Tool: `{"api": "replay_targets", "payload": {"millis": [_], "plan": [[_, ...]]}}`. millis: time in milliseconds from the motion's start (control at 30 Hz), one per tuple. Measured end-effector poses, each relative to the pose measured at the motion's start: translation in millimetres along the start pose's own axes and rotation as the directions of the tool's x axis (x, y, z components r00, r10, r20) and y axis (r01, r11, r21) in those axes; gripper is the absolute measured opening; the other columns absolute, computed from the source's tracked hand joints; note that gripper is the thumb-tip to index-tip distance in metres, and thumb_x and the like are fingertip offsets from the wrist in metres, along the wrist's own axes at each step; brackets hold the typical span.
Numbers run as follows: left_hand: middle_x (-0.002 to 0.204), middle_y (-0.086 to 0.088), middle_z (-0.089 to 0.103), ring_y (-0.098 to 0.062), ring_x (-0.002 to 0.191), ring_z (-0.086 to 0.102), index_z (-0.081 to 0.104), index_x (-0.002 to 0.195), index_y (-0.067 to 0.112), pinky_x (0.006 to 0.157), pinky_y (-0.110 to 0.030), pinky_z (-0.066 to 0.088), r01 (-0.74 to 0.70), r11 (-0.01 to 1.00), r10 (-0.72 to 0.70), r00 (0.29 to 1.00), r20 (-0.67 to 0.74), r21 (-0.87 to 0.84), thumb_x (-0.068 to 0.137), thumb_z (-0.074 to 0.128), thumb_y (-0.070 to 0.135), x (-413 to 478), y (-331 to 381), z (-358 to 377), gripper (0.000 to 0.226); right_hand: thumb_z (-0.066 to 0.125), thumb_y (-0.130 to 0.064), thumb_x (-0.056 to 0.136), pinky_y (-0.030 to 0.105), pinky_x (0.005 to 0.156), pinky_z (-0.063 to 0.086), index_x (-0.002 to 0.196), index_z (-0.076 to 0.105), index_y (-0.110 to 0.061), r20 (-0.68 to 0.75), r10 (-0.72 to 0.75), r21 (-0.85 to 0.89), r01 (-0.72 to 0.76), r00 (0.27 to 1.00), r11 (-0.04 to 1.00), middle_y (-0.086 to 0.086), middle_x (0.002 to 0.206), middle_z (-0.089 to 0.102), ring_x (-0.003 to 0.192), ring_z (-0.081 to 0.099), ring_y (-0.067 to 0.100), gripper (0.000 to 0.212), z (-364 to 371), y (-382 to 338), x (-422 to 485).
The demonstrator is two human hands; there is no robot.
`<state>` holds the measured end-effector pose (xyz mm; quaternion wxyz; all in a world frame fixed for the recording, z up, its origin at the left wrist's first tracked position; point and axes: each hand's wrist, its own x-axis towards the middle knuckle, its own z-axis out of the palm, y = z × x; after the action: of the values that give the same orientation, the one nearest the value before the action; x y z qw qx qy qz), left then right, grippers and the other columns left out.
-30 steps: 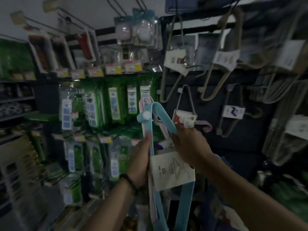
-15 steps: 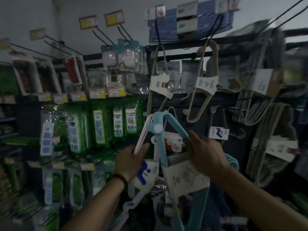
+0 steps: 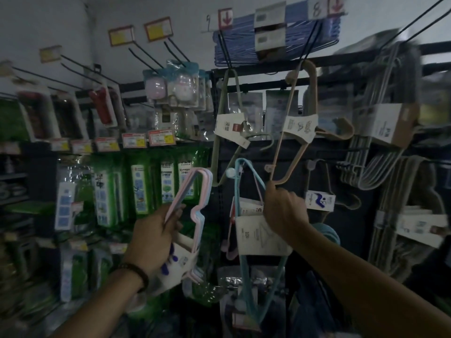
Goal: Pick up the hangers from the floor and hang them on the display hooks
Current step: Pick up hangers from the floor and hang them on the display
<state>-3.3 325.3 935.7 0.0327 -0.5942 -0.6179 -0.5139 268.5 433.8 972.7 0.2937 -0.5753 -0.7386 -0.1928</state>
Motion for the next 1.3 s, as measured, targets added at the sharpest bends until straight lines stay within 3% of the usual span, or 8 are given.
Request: {"api": "replay_targets", "payload": {"millis": [267,367,567,633,767,967,1100,1300], "plan": [[0.073,-0.001,0.070,-0.011,0.062,0.066,0.058,0.118,0.038,0.060,-0.036,0.057,0.005,0.996,-0.017,0.992,0.125,0.091,0.109,0.044,0.045,0,10,30,0.019,0.051,-0.017,0.105,0.039,0.074,0.052,0.141,0.046,-0.007,0.168,0.105,0.099,-0.123,0.980,0.987,0.017,0.126,0.065,0.110,0.069,0.033,0.038,51,-10,73],[0.074,-0.005,0.069,-0.011,0.064,0.065,0.054,0.121,0.043,0.059,-0.031,0.055,0.026,0.996,-0.039,0.988,0.152,0.087,0.108,0.040,0.049,-1,17,45,0.021,0.048,-0.015,0.102,0.040,0.074,0.046,0.123,0.056,-0.004,0.250,0.110,0.210,-0.165,0.962,0.964,0.017,0.115,0.065,0.107,0.066,0.036,0.025,77,2,90],[0.069,-0.007,0.064,-0.019,0.061,0.063,0.056,0.120,0.042,0.060,-0.044,0.051,0.039,0.999,-0.044,0.989,0.144,0.038,0.109,0.037,0.049,-2,37,80,0.023,0.037,-0.026,0.108,0.043,0.064,0.046,0.138,0.055,-0.013,0.281,-0.176,0.045,0.170,0.944,0.984,0.018,0.116,0.065,0.098,0.067,0.040,0.037,66,23,99],[0.065,-0.006,0.060,-0.021,0.057,0.059,0.059,0.125,0.036,0.053,-0.043,0.045,0.019,0.999,-0.023,0.993,0.115,0.034,0.109,0.036,0.049,-7,45,91,0.031,0.034,-0.030,0.110,0.045,0.063,0.050,0.143,0.050,-0.009,0.162,-0.202,0.260,0.156,0.966,0.953,0.020,0.110,0.066,0.090,0.069,0.040,0.043,35,23,78],[0.069,-0.003,0.064,-0.020,0.061,0.062,0.060,0.123,0.033,0.061,-0.049,0.055,0.047,0.996,-0.039,0.994,0.100,-0.071,0.106,0.034,0.056,-23,66,105,0.039,0.035,-0.066,0.100,0.053,0.069,0.060,0.095,0.065,-0.017,0.193,-0.245,0.734,0.026,0.950,0.678,0.016,0.082,0.071,0.072,0.070,0.035,0.058,-27,27,8],[0.066,-0.001,0.063,-0.011,0.055,0.060,0.057,0.092,0.033,0.053,-0.041,0.049,0.037,0.971,-0.007,0.992,0.129,-0.237,0.099,0.031,0.066,-61,130,141,0.043,0.049,-0.045,0.106,0.027,0.056,0.045,0.144,0.044,-0.023,0.364,-0.234,0.369,0.091,0.902,0.925,0.001,0.097,0.064,0.072,0.060,0.014,0.044,-67,69,-73],[0.088,0.007,0.077,-0.011,0.078,0.073,0.065,0.107,0.035,0.073,-0.045,0.061,0.088,0.900,0.024,0.968,0.251,-0.427,0.097,0.043,0.072,-99,175,168,0.044,0.047,-0.024,0.107,0.031,0.051,0.033,0.131,0.040,-0.022,0.303,-0.110,0.276,0.023,0.946,0.961,0.002,0.088,0.056,0.060,0.044,0.018,0.025,-92,119,-123],[0.086,-0.012,0.076,-0.028,0.081,0.074,0.070,0.101,0.032,0.077,-0.054,0.058,0.021,0.820,0.231,0.902,0.364,-0.572,0.094,0.061,0.065,-141,268,210,0.035,0.059,-0.013,0.094,0.048,0.059,0.057,0.111,0.028,-0.029,0.225,0.127,0.100,-0.152,0.966,0.983,0.002,0.079,0.062,0.066,0.061,0.031,0.038,-136,213,-180]]}}
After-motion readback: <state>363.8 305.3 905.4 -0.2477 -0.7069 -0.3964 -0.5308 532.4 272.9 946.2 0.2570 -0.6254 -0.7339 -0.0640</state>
